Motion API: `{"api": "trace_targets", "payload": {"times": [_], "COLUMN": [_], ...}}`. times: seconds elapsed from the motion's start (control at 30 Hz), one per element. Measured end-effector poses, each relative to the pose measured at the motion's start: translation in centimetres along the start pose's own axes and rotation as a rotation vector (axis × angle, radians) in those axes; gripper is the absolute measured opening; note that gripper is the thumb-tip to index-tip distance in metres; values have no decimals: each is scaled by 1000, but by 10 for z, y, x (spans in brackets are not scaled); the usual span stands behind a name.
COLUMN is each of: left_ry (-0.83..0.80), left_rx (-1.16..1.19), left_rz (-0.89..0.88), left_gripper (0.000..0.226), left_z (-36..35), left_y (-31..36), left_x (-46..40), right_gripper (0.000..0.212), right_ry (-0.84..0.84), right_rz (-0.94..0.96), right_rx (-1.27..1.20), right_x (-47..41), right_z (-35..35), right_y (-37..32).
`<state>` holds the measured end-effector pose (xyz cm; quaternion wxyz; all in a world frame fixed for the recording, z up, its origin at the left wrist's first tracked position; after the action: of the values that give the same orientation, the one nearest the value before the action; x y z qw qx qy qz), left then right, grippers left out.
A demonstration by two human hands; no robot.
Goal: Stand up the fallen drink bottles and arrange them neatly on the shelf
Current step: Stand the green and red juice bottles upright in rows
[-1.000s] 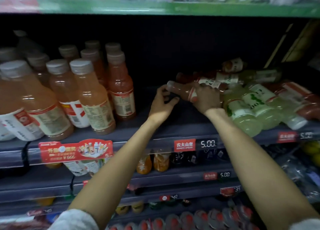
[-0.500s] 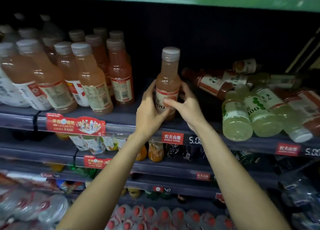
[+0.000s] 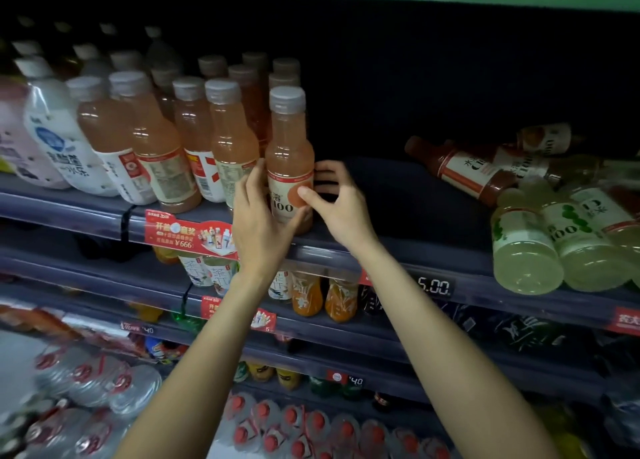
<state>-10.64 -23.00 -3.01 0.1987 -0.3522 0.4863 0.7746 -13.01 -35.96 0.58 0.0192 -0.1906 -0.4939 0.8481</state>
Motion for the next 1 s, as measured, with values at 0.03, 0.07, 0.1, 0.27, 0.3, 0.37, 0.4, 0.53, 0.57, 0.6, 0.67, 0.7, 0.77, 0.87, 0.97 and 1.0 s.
{"api": "trace_targets", "payload": {"times": [0.03,0.07,0.1,0.27,0.3,0.37,0.4,0.53,0.57,0.6,0.67,0.7,0.77,0.87,0.97,1.0], "left_ry": [14,27,45,144,125,37,-40,-440,-568,-692,-880,-949,-1065,-1186,-1128,-1096], "left_rx": [-2,-9,-19,25,59,107,136,203,243,294,392,411,429,457,590,642], "left_rz": [-1,-3,-12,-237,-305,-405,-428,-229,-117,0,181,228,315,403,515,542], "left_gripper": [82,83,83,48,38,28,27,40,47,51,53,56,66,76,86,85], "left_z": [1,1,1,-3,-7,-14,-21,-60,-74,-88,-117,-131,-148,-163,-169,-169], "left_y": [-1,-1,-1,11,19,39,52,102,115,124,138,144,156,171,173,172], "left_x": [0,1,2,8,9,11,11,10,11,13,18,20,25,36,39,40], "right_gripper": [43,42,40,30,26,21,20,18,19,22,30,35,45,55,52,50], "right_ry": [-10,-18,-23,46,101,230,296,473,495,499,477,456,377,271,277,282], "right_rz": [2,9,25,254,299,371,382,251,168,74,-113,-195,-308,-438,-421,-408], "right_rx": [17,45,80,394,499,711,809,1056,1099,1140,1227,1262,1237,1025,917,902], "right_x": [-1,-1,-1,25,34,49,56,80,86,92,101,104,108,111,115,118], "right_z": [-2,-3,-2,37,52,82,97,158,173,185,202,208,211,214,211,209], "right_y": [0,0,0,-4,-3,-2,1,19,24,27,35,38,44,50,48,45]}}
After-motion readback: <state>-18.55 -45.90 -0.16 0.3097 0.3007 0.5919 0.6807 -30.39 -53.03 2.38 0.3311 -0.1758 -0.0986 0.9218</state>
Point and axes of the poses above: each hand's wrist, its own x-axis away from the middle knuckle, its own z-axis out of the back of the hand, y = z × x, the point moved 1 cm from there along -x, towards the middle knuckle, and after that the axes turned 12 degrees about x, right-handed, at the moved point
